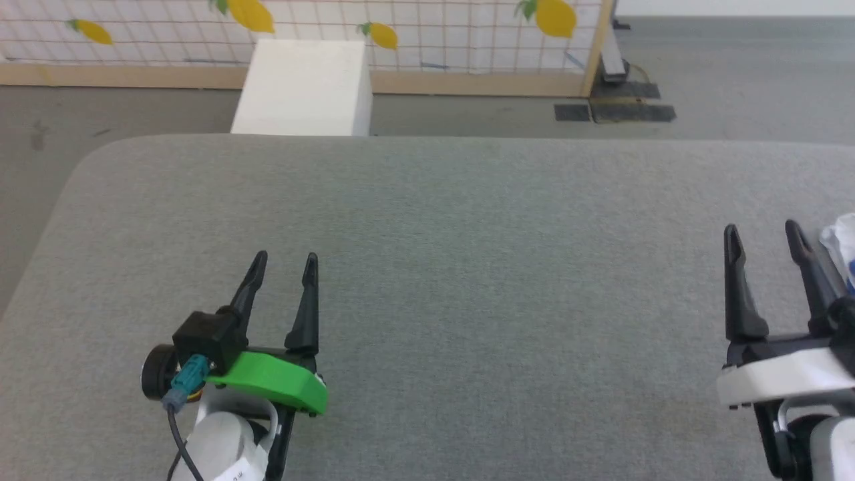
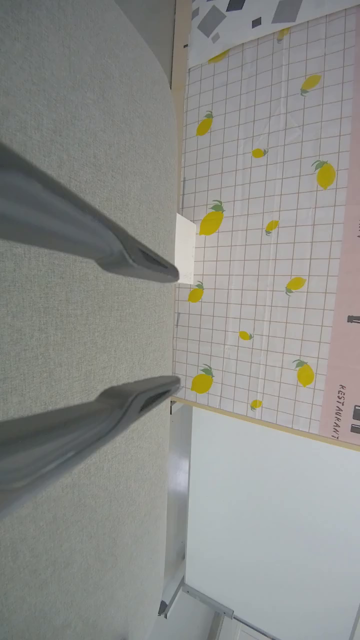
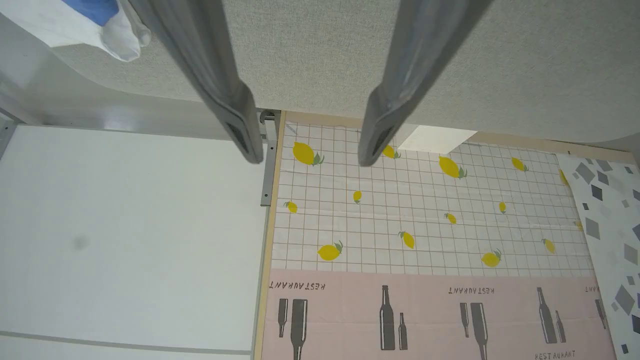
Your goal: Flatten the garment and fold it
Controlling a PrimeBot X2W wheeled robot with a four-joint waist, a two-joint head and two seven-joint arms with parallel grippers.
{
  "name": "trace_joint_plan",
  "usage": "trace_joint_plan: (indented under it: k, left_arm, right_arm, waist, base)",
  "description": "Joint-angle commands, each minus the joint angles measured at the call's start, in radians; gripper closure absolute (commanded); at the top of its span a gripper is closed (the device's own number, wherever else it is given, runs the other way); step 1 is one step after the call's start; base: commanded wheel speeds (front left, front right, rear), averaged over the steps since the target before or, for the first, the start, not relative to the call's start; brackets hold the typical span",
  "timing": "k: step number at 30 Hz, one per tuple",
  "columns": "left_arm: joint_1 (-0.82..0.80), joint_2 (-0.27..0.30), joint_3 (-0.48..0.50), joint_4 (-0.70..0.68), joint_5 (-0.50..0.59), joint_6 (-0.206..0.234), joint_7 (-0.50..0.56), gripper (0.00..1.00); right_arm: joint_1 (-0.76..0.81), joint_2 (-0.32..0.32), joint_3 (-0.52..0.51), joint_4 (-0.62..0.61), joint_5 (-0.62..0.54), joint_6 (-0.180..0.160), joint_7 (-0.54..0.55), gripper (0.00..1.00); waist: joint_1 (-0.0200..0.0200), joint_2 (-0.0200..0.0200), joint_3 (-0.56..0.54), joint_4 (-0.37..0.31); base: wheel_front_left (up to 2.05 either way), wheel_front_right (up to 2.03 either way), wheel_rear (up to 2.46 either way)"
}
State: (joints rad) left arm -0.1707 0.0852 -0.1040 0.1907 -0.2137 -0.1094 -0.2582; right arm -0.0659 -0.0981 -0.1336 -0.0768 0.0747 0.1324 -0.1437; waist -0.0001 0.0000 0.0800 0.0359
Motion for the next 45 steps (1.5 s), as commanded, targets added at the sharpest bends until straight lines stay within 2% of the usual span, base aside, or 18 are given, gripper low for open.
trace_joint_plan:
  k: [1,3,11,29,30,45]
  left_arm:
    - [0.018,-0.008,0.000,0.000,0.008,-0.005,-0.004,0.00]
    - [0.040,-0.013,-0.004,-0.003,0.014,-0.008,-0.004,0.00]
    - [0.101,-0.023,-0.005,-0.003,0.018,-0.013,-0.004,0.00]
    - [0.143,-0.032,0.007,0.011,0.025,-0.015,-0.004,0.00]
    - [0.132,-0.026,0.005,0.009,0.011,-0.013,0.000,1.00]
    - [0.133,-0.025,0.004,0.003,0.016,-0.009,0.009,1.00]
  right_arm:
    - [0.025,0.011,-0.002,0.008,-0.004,-0.002,-0.014,0.00]
    - [0.077,0.035,-0.008,0.019,-0.021,-0.002,-0.029,0.00]
    - [0.167,0.047,0.018,0.062,-0.007,-0.002,-0.050,0.00]
    - [0.191,0.048,0.047,0.123,0.033,-0.002,-0.074,0.00]
    - [0.176,0.046,0.045,0.122,0.025,0.000,-0.068,1.00]
    - [0.173,0.046,0.047,0.121,0.021,0.000,-0.061,1.00]
  waist:
    - [0.0001,0.0000,-0.037,0.043]
    - [0.0001,0.0000,-0.049,0.052]
    - [0.0001,0.0000,-0.073,0.042]
    - [0.0001,0.0000,-0.103,0.018]
    - [0.0001,0.0000,-0.103,0.018]
    - [0.0001,0.0000,-0.102,0.016]
  base:
    - [0.00,0.00,0.00]
    - [0.00,0.00,0.00]
    - [0.00,0.00,0.00]
    - [0.00,0.00,0.00]
    - [0.00,0.00,0.00]
    - [0.00,0.00,0.00]
